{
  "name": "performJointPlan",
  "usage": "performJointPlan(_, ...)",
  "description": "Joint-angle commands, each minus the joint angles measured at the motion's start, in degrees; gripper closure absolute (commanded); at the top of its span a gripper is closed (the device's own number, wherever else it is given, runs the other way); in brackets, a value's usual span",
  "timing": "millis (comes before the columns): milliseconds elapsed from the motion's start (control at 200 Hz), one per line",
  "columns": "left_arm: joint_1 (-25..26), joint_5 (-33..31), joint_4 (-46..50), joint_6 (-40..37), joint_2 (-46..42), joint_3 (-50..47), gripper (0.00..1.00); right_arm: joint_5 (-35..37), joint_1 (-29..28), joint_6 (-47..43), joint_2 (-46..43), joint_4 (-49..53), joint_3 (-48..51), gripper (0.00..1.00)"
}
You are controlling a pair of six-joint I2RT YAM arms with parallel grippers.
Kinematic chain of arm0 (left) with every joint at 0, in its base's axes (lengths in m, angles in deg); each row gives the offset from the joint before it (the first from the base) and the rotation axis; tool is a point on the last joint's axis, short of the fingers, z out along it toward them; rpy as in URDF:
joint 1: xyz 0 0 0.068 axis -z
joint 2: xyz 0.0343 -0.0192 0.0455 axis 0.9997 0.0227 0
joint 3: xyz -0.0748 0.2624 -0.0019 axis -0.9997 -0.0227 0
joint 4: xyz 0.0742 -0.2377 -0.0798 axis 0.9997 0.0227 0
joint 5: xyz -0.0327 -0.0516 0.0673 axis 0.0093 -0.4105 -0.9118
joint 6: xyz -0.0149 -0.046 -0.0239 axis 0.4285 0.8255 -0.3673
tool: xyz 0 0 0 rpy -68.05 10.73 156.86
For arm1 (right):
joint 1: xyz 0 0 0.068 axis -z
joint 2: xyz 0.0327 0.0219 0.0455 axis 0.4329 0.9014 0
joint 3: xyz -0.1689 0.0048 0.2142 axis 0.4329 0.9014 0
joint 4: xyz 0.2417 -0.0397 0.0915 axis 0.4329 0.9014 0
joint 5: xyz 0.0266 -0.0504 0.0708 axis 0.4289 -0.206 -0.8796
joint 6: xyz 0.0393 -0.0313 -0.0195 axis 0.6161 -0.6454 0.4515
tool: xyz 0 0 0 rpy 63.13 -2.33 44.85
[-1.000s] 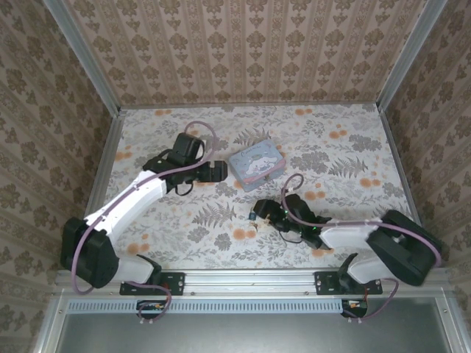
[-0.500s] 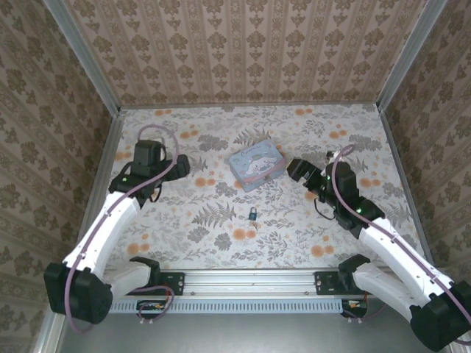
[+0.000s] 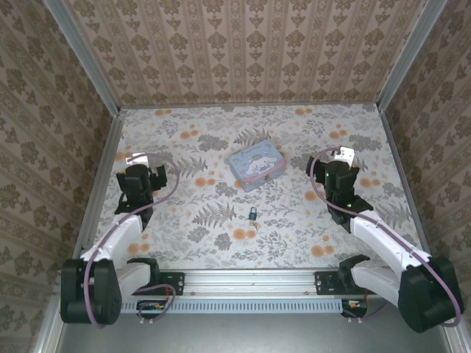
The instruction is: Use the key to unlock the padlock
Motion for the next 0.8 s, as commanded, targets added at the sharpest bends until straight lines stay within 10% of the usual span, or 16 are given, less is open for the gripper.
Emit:
performJointPlan(0, -0.54, 1.07, -15.16, -1.66, 5.54, -1.81, 0.00, 4.40, 4.30, -3.97, 2.83, -6.00, 1.85, 0.00)
performJointPlan(360, -1.30, 8.79, -34.75, -6.68, 20.88, -4.81, 0.00, -3.48, 11.14, -7.34, 10.65, -28.08, 9.86, 0.00)
performJointPlan(685, -2.41, 14.51, -34.14, -7.61, 24.73, -2.77, 0.00, -17.47, 11.91, -13.66, 28.64, -58.69, 15.60, 0.01)
performJointPlan(795, -3.93, 17.05, -31.68, -6.64, 24.76, -1.42, 0.00, -24.05, 12.25, -15.39, 26.74, -44.52, 9.68, 0.00)
